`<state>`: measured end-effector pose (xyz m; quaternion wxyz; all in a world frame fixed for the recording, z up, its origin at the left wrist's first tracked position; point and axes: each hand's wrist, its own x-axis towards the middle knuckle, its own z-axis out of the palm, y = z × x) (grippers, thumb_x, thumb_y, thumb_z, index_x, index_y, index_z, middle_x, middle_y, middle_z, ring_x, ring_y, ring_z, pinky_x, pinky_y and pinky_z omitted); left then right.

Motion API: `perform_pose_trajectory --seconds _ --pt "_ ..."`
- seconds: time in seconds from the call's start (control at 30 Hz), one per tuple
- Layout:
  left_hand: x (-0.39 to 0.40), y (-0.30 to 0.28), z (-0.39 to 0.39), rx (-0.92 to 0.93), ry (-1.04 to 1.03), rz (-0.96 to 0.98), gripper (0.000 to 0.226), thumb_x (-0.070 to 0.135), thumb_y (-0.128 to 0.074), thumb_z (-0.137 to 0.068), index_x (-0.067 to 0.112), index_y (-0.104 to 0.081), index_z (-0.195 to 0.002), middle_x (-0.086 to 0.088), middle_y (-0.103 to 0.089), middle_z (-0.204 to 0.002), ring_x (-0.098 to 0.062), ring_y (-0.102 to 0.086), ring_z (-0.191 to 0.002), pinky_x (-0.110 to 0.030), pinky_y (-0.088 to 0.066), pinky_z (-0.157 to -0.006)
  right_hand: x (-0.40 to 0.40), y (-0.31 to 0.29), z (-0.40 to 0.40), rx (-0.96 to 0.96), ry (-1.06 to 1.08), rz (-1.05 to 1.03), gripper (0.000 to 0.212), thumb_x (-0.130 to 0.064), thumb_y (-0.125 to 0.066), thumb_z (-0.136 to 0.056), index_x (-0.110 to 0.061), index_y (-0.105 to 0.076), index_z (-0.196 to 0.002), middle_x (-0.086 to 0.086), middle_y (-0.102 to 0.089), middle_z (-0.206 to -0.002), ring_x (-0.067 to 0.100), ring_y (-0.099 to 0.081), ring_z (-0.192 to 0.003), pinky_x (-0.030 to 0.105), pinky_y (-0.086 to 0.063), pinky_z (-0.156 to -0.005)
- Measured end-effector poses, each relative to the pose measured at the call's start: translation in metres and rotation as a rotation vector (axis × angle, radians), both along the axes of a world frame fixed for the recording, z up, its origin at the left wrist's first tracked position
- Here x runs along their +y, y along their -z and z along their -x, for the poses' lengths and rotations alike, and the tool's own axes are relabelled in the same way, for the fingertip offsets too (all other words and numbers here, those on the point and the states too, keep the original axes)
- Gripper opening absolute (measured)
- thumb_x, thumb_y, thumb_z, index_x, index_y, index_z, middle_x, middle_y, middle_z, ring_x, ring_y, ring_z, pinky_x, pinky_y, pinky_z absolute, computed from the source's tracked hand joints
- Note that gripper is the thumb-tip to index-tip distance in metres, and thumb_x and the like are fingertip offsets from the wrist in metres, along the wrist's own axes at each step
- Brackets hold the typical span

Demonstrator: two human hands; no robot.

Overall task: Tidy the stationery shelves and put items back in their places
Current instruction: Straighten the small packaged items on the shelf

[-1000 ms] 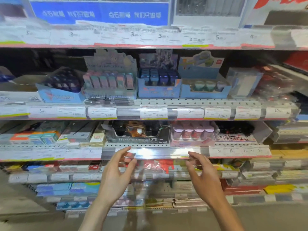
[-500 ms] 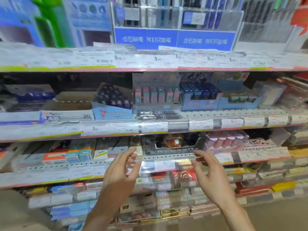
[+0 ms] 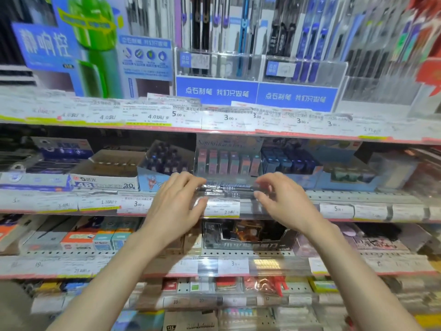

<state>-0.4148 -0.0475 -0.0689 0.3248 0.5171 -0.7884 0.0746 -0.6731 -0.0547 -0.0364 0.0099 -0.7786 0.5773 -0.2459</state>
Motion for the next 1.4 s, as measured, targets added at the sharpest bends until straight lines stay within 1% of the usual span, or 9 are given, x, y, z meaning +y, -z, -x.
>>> perform_pose_trajectory --seconds 0.2,0.4,0.53,0.67,0.8,0.93,1.0,1.13,1.4 --pt "-0.007 -0.005 0.006 -0.121 -0.035 -0.015 0.025 0.038 -0.056 -0.092 0.024 -0.064 -0.112 0.008 -0.059 -0.101 -0.016 -0.057 -0.096 -0.034 -0.038 -0.082 -0.018 -0.006 0.001 0.056 -0.033 -0.135 0.020 -0.038 -0.064 -0.091 -0.027 -0.062 -0.108 -0.013 -0.057 -0.089 0.010 -0.054 -0.082 0.026 -0.037 -0.071" --pt "-0.008 -0.006 0.009 -0.073 -0.020 -0.055 0.025 0.034 -0.058 -0.092 0.021 -0.065 -0.112 0.007 -0.057 -0.103 -0.015 -0.057 -0.093 -0.028 -0.041 -0.078 -0.025 -0.007 0.000 -0.028 -0.047 -0.191 0.015 -0.029 -0.072 -0.085 -0.033 -0.061 -0.096 -0.010 -0.065 -0.088 0.010 -0.060 -0.083 0.028 -0.049 -0.073" --pt "-0.008 -0.007 0.013 -0.059 -0.014 -0.063 0.022 0.034 -0.058 -0.092 0.021 -0.063 -0.110 0.008 -0.059 -0.103 -0.012 -0.056 -0.096 -0.027 -0.043 -0.080 -0.028 -0.008 0.000 -0.071 -0.069 -0.219 0.017 -0.022 -0.072 -0.084 -0.033 -0.059 -0.083 -0.009 -0.065 -0.080 0.005 -0.058 -0.073 0.021 -0.043 -0.063" --pt "-0.009 -0.008 0.013 -0.033 -0.019 -0.074 0.018 0.033 -0.058 -0.092 0.023 -0.062 -0.106 0.009 -0.060 -0.103 -0.012 -0.056 -0.095 -0.029 -0.046 -0.083 -0.031 -0.012 -0.002 -0.068 -0.087 -0.270 0.013 -0.018 -0.069 -0.084 -0.029 -0.064 -0.087 -0.011 -0.065 -0.080 0.006 -0.059 -0.074 0.026 -0.049 -0.071" --pt "-0.009 -0.009 0.013 -0.028 -0.013 -0.078 0.017 0.033 -0.058 -0.092 0.022 -0.061 -0.105 0.008 -0.060 -0.104 -0.012 -0.056 -0.095 -0.030 -0.047 -0.083 -0.032 -0.018 -0.004 0.017 -0.114 -0.305 0.012 -0.019 -0.066 -0.087 -0.023 -0.068 -0.099 -0.012 -0.060 -0.078 0.003 -0.054 -0.069 0.020 -0.041 -0.062" --pt "-0.009 -0.010 0.014 -0.028 -0.005 -0.077 0.017 0.033 -0.058 -0.093 0.022 -0.061 -0.106 0.007 -0.059 -0.104 -0.012 -0.055 -0.094 -0.030 -0.047 -0.083 -0.035 -0.022 -0.008 0.097 -0.118 -0.361 0.013 -0.023 -0.063 -0.089 -0.026 -0.063 -0.102 -0.006 -0.063 -0.095 0.015 -0.059 -0.087 0.027 -0.048 -0.077" --pt "-0.009 -0.009 0.014 -0.026 -0.001 -0.073 0.016 0.033 -0.057 -0.094 0.023 -0.059 -0.105 0.008 -0.058 -0.103 -0.011 -0.053 -0.094 -0.028 -0.046 -0.082 -0.036 -0.023 -0.008 0.101 -0.125 -0.371 0.013 -0.022 -0.064 -0.089 -0.025 -0.063 -0.102 -0.008 -0.061 -0.093 0.014 -0.058 -0.085 0.025 -0.044 -0.075" --pt "-0.009 -0.008 0.015 -0.023 0.012 -0.064 0.018 0.035 -0.056 -0.095 0.023 -0.057 -0.109 0.009 -0.056 -0.104 -0.010 -0.052 -0.095 -0.025 -0.042 -0.080 -0.038 -0.023 -0.007 0.028 -0.149 -0.394 0.013 -0.022 -0.071 -0.087 -0.021 -0.065 -0.098 -0.008 -0.058 -0.078 0.007 -0.052 -0.066 0.018 -0.041 -0.061" --pt "-0.012 -0.005 0.013 -0.033 0.021 -0.065 0.034 0.039 -0.052 -0.097 0.021 -0.063 -0.124 0.008 -0.054 -0.107 -0.011 -0.054 -0.098 -0.028 -0.046 -0.084 -0.037 -0.027 -0.003 -0.252 -0.177 -0.364 0.006 -0.023 -0.074 -0.088 -0.021 -0.074 -0.093 -0.008 -0.071 -0.073 0.003 -0.061 -0.064 0.016 -0.047 -0.066"
